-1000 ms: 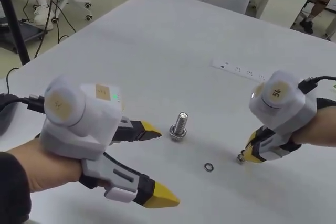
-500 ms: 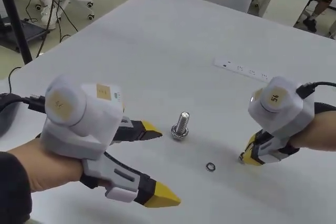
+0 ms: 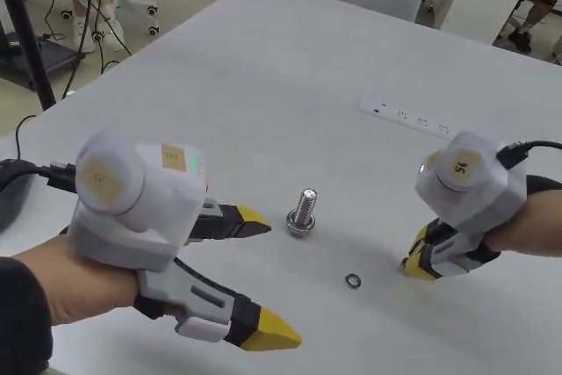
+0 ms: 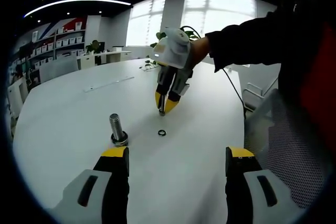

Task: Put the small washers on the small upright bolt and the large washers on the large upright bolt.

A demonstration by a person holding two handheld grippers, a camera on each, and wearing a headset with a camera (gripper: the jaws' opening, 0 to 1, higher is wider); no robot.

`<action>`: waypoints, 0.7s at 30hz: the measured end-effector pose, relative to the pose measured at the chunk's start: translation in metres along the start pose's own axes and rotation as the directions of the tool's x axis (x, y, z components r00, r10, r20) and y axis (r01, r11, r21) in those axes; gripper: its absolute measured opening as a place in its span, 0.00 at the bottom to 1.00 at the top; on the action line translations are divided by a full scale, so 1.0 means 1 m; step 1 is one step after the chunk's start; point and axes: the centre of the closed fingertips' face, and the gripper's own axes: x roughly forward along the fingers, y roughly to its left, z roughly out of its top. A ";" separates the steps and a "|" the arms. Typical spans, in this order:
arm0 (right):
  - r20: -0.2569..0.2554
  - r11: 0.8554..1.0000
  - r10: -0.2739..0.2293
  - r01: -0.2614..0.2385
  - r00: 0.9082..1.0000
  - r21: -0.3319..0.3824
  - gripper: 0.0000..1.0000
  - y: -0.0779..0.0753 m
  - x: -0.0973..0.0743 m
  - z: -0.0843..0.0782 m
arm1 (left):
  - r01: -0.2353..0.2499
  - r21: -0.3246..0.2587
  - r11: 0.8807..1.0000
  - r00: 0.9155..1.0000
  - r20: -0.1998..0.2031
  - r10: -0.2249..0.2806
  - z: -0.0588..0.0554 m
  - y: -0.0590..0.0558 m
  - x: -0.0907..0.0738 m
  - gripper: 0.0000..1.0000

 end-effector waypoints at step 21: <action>0.033 0.997 -0.032 0.030 0.999 0.071 0.25 -0.001 -0.010 -0.011 | 0.001 0.006 1.000 1.000 0.000 -0.001 0.000 -0.001 0.000 0.75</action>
